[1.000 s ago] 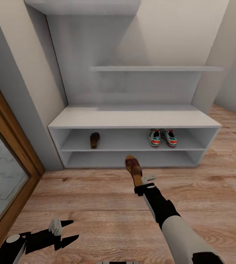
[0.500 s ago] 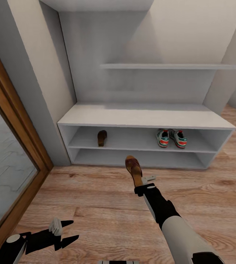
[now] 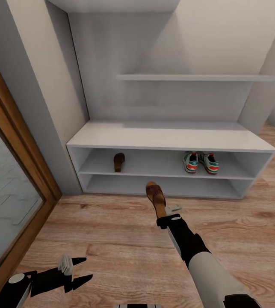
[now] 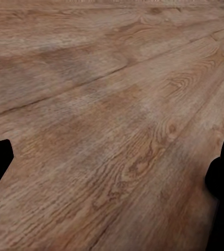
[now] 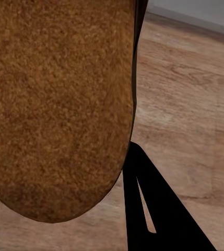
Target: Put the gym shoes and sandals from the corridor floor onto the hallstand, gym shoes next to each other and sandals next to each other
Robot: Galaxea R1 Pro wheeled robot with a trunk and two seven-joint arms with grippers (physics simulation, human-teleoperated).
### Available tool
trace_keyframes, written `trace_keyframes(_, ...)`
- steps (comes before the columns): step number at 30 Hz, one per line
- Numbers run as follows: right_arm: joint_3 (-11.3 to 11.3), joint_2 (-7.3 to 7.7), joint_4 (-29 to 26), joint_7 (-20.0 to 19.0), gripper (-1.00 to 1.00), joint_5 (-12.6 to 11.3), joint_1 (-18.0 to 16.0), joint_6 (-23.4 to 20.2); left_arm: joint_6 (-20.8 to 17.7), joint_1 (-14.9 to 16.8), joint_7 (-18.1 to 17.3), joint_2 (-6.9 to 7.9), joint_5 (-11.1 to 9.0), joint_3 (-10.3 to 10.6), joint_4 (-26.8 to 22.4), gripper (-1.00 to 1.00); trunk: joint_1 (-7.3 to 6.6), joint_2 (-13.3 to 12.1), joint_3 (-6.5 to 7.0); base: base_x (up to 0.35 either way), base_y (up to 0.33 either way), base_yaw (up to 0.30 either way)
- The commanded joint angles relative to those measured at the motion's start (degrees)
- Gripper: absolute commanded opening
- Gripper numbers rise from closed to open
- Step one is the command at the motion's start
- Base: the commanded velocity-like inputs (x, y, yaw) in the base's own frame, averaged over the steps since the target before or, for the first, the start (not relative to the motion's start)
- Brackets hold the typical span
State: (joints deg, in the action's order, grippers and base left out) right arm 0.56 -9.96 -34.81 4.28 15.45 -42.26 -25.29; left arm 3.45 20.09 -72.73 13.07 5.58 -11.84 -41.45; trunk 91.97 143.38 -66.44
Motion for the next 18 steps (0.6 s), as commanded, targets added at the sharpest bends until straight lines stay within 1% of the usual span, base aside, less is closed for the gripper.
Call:
trace_keyframes(1, 0.05, -0.03, -0.08, 0.12, -1.00, 0.11, -0.02, -0.31, 0.35, 0.03, -0.22, -0.05, 0.48, -0.26, -0.04, 1.00, 0.01, 0.02, -0.05, 0.253, 0.084, 0.000)
trace_keyframes(7, 0.05, -0.03, -0.08, 0.20, -1.00, 0.10, -0.02, -0.30, 0.27, 0.03, 0.17, -0.10, 0.46, -0.21, -0.03, 1.00, 0.01, 0.02, -0.10, 0.310, 0.064, 0.021)
trace_keyframes(13, 0.05, -0.03, -0.02, 0.21, -1.00, 0.10, -0.02, -0.31, 0.25, 0.03, 0.23, -0.14, 0.42, -0.20, -0.03, 1.00, 0.01, 0.02, -0.38, 0.329, 0.007, 0.139)
trace_keyframes(15, 0.05, -0.03, 0.00, 0.21, -1.00, 0.08, -0.02, -0.33, 0.35, 0.03, 0.22, -0.14, 0.35, -0.24, -0.03, 1.00, 0.01, 0.02, -0.48, 0.176, 0.001, 0.153)
trace_keyframes(18, 0.05, -0.03, 0.00, 0.21, -1.00, 0.08, -0.02, -0.36, 0.40, 0.03, 0.28, -0.10, 0.36, -0.22, -0.09, 1.00, 0.01, 0.02, -0.56, 0.068, 0.001, 0.073)
